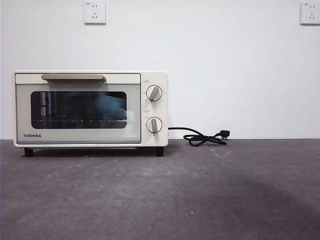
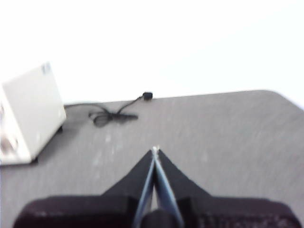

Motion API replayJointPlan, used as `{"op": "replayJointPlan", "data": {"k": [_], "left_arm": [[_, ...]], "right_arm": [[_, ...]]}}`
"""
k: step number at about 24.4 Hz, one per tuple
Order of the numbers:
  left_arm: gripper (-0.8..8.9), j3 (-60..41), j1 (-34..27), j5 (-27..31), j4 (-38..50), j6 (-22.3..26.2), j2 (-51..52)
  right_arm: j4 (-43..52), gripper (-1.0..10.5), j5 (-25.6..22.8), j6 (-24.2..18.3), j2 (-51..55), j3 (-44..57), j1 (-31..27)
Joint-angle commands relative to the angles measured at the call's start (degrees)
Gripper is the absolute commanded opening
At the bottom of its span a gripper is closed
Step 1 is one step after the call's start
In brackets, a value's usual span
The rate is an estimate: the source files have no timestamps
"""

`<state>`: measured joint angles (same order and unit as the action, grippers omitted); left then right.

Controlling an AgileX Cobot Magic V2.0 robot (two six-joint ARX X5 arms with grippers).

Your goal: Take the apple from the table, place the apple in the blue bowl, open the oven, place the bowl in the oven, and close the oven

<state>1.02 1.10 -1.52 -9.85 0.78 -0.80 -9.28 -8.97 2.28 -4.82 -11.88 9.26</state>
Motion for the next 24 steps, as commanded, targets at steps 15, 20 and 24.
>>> {"op": "replayJointPlan", "data": {"k": [15, 20, 24], "left_arm": [[-0.03, -0.59, 0.09, -0.17, 0.33, -0.59, -0.09], [-0.03, -0.59, 0.09, -0.17, 0.33, -0.59, -0.09], [-0.03, -0.59, 0.09, -0.17, 0.33, -0.59, -0.09]], "right_arm": [[-0.63, 0.0, 7.26, -3.67, 4.39, 11.08, -4.46], [-1.44, 0.0, 7.21, -5.92, 4.39, 11.08, -4.46], [-1.27, 0.0, 7.21, -5.64, 4.39, 11.08, -4.46]]}}
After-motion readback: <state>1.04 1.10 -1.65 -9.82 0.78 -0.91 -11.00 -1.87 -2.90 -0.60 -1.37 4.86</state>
